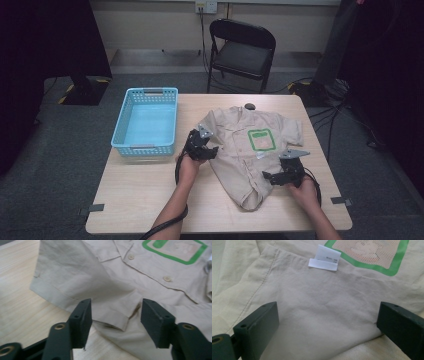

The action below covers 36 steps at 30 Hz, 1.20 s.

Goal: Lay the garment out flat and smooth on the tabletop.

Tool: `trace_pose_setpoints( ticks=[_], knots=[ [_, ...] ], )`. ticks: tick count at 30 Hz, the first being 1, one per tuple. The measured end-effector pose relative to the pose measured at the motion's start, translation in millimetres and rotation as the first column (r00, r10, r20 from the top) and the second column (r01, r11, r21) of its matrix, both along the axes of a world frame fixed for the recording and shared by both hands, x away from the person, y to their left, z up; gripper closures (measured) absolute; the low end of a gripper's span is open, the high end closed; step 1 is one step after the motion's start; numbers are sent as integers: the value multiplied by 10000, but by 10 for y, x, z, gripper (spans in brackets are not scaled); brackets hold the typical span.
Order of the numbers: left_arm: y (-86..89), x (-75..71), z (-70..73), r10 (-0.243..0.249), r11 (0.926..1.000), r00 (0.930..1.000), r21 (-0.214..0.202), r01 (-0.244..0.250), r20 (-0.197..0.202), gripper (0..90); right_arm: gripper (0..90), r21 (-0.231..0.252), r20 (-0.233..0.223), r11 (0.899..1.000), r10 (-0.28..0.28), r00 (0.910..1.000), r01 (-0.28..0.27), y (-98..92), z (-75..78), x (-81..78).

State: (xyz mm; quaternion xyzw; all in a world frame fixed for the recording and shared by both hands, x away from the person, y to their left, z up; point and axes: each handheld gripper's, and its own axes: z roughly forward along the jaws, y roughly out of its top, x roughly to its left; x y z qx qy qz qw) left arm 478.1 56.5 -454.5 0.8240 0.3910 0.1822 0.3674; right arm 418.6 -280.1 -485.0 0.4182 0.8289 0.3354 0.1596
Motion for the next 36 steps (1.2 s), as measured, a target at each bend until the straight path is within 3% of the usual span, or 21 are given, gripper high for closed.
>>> trace_pose_setpoints(
  ticks=[6,8,12,14,16,18,20,30,36],
  knots=[
    [2,79,-63,715,9974,9973,132,-713,-160,551,33,-3,-3,10000,-25,10000,25,3,0,2],
    [-10,90,-90,753,9971,9966,94,-751,-330,602,33,-3,-4,10000,-26,10000,26,3,0,2],
    [-51,92,-114,699,9975,9966,91,-695,-429,622,33,-4,-3,10000,-24,10000,24,3,0,2],
    [-68,94,-126,787,9969,9946,-28,-791,-681,629,33,-5,-2,10000,-26,10000,26,3,0,2],
    [-85,95,-152,920,9957,9924,185,-908,-815,596,33,-5,-2,10000,-26,10000,26,3,0,2],
    [-85,102,-188,955,9954,9907,118,-948,-970,581,34,-7,-2,10000,-27,10000,27,3,0,1],
    [-83,108,-212,979,9952,9888,61,-978,-1127,610,33,-7,-2,10000,-27,10000,27,3,0,1],
    [-157,128,-169,543,9979,9905,407,-495,-1265,859,33,-6,-1,10000,-27,10000,27,3,0,2],
    [-142,137,-105,467,9986,9912,317,-431,-1235,887,33,-6,-2,10000,-33,10000,33,5,0,4]
  ],
)
